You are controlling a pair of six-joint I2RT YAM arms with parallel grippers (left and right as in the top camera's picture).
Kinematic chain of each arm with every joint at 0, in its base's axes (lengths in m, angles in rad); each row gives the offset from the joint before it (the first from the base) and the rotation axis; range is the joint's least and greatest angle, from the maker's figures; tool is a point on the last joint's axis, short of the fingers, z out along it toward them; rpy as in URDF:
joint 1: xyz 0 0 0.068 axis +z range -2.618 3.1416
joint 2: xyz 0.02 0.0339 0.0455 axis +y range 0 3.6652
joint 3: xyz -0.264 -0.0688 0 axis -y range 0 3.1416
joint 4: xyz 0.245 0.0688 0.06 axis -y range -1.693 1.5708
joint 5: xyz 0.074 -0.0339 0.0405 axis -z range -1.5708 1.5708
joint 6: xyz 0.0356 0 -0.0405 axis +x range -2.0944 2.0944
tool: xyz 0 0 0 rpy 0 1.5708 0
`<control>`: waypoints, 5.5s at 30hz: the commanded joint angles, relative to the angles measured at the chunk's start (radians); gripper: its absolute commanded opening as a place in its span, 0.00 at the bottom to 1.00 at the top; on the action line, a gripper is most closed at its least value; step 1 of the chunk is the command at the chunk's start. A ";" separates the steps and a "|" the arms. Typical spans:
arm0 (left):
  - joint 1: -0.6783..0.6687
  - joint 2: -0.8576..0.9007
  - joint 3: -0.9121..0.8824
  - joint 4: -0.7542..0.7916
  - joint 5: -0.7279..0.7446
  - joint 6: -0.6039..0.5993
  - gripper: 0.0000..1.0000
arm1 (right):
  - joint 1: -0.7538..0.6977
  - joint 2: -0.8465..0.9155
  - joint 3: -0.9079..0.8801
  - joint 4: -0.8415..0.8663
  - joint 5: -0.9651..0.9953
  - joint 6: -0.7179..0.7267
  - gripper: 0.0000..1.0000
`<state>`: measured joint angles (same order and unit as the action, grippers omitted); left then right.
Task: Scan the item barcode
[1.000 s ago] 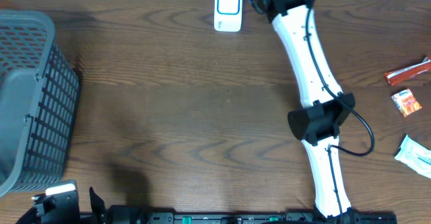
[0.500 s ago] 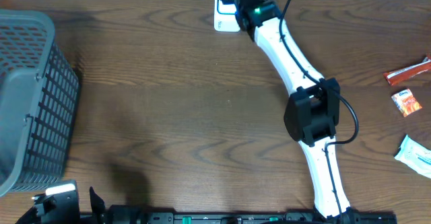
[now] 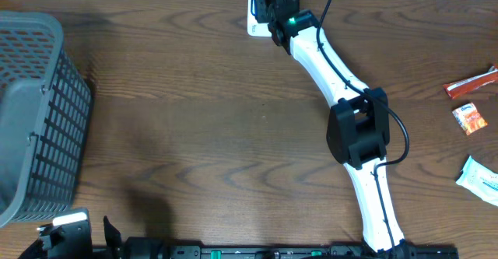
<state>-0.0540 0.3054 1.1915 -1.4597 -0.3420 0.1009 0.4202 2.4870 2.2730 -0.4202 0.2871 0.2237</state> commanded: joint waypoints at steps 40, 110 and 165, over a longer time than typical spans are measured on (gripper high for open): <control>0.005 -0.005 0.003 -0.002 0.002 -0.009 0.89 | -0.864 -0.080 0.093 -1.133 -0.233 0.212 0.99; 0.005 -0.005 0.003 -0.002 0.002 -0.009 0.89 | -0.240 -2.481 -1.748 0.243 0.071 0.322 0.99; 0.005 -0.005 0.003 -0.002 0.002 -0.009 0.89 | -0.362 -2.481 -2.267 0.345 -0.293 -0.299 0.99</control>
<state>-0.0540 0.3054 1.1904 -1.4612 -0.3416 0.1009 0.0685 0.0147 0.0116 -0.0776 -0.0013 -0.0883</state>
